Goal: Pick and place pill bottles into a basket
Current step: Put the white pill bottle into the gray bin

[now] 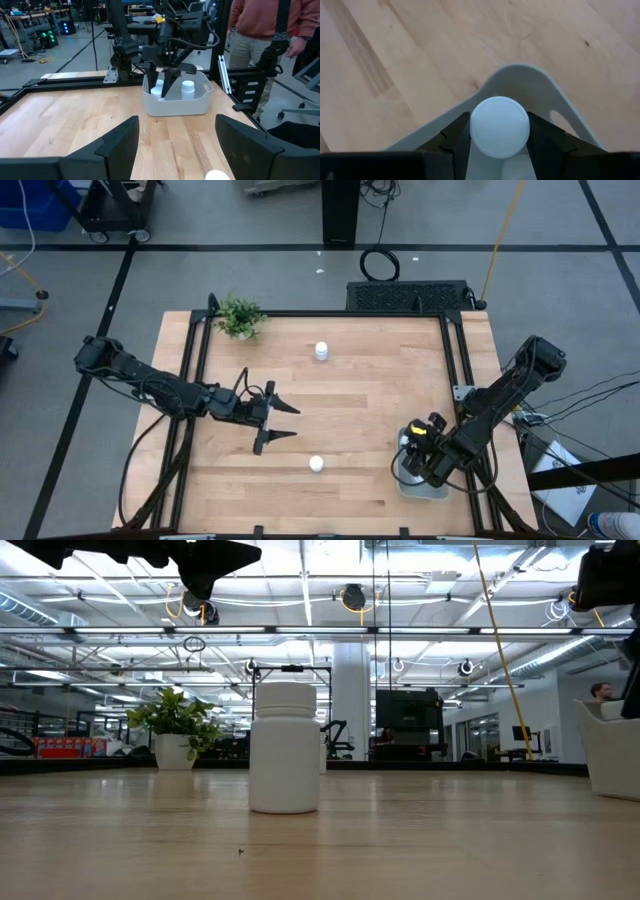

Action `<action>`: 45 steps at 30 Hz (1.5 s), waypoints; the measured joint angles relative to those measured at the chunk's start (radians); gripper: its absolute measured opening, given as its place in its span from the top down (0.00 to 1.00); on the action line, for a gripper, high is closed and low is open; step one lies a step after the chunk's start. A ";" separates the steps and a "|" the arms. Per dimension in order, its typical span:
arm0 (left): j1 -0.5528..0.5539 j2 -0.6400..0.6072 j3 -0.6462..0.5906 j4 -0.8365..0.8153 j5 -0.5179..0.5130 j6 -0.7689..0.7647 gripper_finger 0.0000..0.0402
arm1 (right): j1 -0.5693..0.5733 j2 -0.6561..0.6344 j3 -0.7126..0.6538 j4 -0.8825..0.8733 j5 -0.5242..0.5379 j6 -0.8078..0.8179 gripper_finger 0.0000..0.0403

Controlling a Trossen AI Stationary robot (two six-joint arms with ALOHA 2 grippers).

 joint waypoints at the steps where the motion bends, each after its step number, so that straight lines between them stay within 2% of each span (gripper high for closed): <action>1: 0.000 0.000 0.000 0.000 0.000 0.000 0.33 | 0.000 0.000 -0.005 0.009 0.006 0.000 0.64; 8: 0.000 0.000 0.000 0.000 0.000 -0.001 0.33 | 0.000 0.000 -0.010 0.021 0.016 -0.001 0.63; 14: 0.000 0.000 0.000 -0.001 0.001 -0.001 0.33 | 0.000 0.002 -0.012 0.021 -0.007 -0.003 0.41; 17: 0.000 0.000 0.000 -0.001 0.001 -0.001 0.33 | 0.000 -0.002 -0.012 0.020 -0.015 -0.003 0.37; 29: 0.000 0.000 0.000 -0.001 0.001 0.000 0.33 | 0.000 -0.082 -0.012 0.019 -0.010 -0.037 0.43; 39: 0.000 0.000 0.001 -0.005 0.000 -0.005 0.33 | 0.000 -0.209 -0.012 0.012 0.022 -0.084 0.44; 45: 0.000 0.000 0.001 -0.070 0.000 -0.055 0.33 | 0.000 -0.304 -0.011 0.069 0.113 -0.201 0.44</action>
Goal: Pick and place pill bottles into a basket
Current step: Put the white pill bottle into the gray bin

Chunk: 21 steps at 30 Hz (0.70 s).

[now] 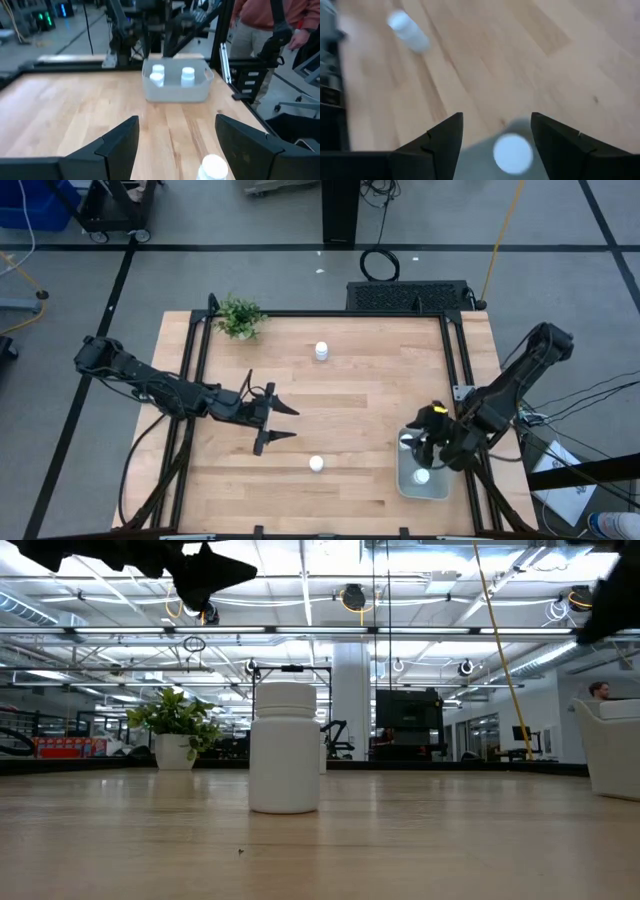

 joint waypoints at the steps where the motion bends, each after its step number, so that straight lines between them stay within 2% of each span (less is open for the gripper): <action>1: 0.000 0.000 0.000 -0.010 0.000 -0.009 0.33 | 0.000 -0.015 0.000 0.019 0.017 -0.027 0.44; 6: -0.019 0.000 0.000 -0.040 -0.011 -0.053 0.33 | 0.000 -0.060 0.000 0.174 0.122 -0.228 0.44; 11: -0.097 0.002 0.000 -0.152 -0.122 -0.094 0.33 | 0.000 -0.063 0.001 0.416 0.221 -0.538 0.44; 14: -0.148 0.004 0.000 -0.194 -0.204 -0.148 0.33 | 0.000 -0.058 0.002 0.551 0.248 -0.710 0.44; 16: -0.181 0.024 0.000 -0.188 -0.211 -0.169 0.33 | -0.001 -0.052 0.002 0.619 0.250 -0.801 0.44; 19: -0.213 0.078 0.000 -0.194 -0.224 -0.239 0.33 | -0.012 -0.044 0.002 0.700 0.248 -0.890 0.44; 21: -0.231 0.128 0.000 -0.167 -0.290 -0.286 0.33 | -0.018 -0.039 0.002 0.724 0.247 -0.920 0.44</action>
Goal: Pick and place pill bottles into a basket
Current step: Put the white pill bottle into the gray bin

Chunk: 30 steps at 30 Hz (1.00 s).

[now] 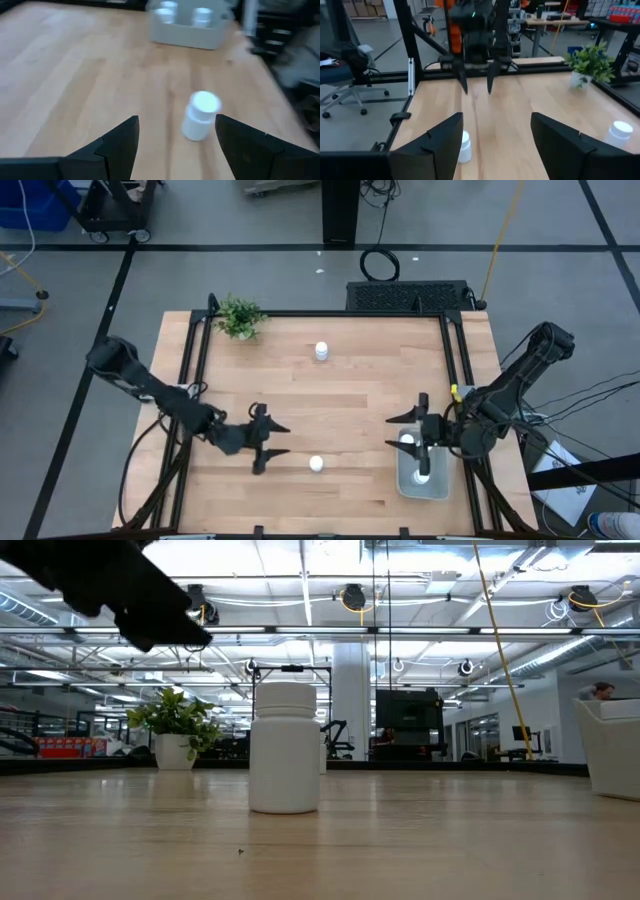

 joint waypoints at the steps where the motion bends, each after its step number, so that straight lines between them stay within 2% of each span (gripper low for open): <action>1: -0.013 0.030 0.000 0.021 -0.047 -0.025 0.33 | -0.004 0.003 0.000 0.007 -0.001 -0.007 0.44; 3: -0.041 0.098 0.000 0.079 -0.116 -0.073 0.33 | -0.013 0.010 0.000 0.007 -0.001 -0.009 0.44; 11: -0.111 0.343 0.000 0.311 -0.182 -0.133 0.33 | -0.046 0.044 0.000 0.023 -0.006 -0.018 0.44; 21: -0.118 0.593 -0.001 0.625 -0.181 -0.142 0.33 | -0.054 0.071 0.000 0.173 -0.008 -0.173 0.44; 27: -0.099 0.602 0.012 0.680 -0.158 -0.108 0.33 | -0.054 0.071 0.000 0.175 -0.009 -0.174 0.44; 30: -0.073 0.604 0.023 0.628 -0.084 -0.108 0.33 | -0.054 0.071 0.000 0.178 -0.009 -0.175 0.44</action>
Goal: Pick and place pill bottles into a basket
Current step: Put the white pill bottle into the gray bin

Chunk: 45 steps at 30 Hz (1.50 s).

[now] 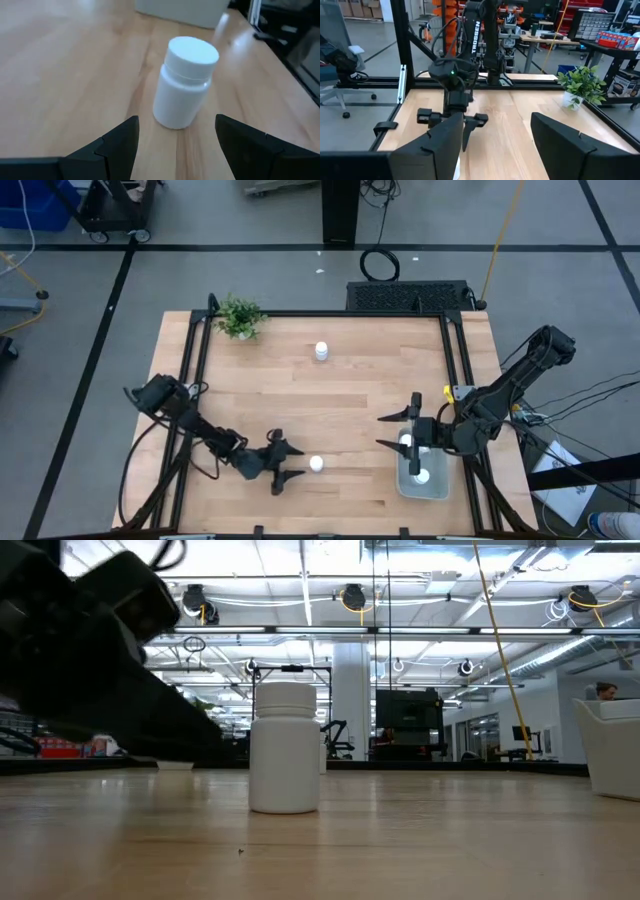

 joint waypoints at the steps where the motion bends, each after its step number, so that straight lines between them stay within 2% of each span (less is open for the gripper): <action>1: 0.013 -0.001 0.004 -0.011 0.039 -0.001 0.33 | 0.000 0.000 0.000 0.003 0.000 -0.002 0.44; 3: 0.038 -0.001 0.010 -0.043 0.112 -0.001 0.33 | 0.000 0.000 0.000 0.005 0.000 -0.006 0.44; 8: 0.096 -0.001 0.031 -0.077 0.210 -0.004 0.33 | 0.000 0.000 0.000 0.005 0.000 -0.001 0.44; 15: 0.106 0.002 0.070 -0.132 0.235 0.026 0.33 | 0.000 0.000 0.000 0.003 0.000 -0.001 0.44; 19: 0.104 0.061 0.107 -0.121 0.234 0.024 0.33 | 0.000 0.000 0.000 0.002 0.000 -0.001 0.44; 21: 0.114 0.094 0.154 -0.128 0.270 0.024 0.33 | 0.000 0.000 0.000 0.002 0.000 -0.001 0.44; 24: 0.125 0.091 0.178 -0.175 0.288 0.025 0.33 | 0.000 0.000 -0.001 0.001 -0.001 0.003 0.44; 41: 0.129 0.096 0.177 -0.116 0.247 0.084 0.33 | 0.000 0.000 -0.002 -0.003 -0.001 0.002 0.44; 45: 0.148 0.096 0.177 -0.104 0.271 0.078 0.33 | 0.000 0.000 -0.002 0.001 -0.001 0.002 0.44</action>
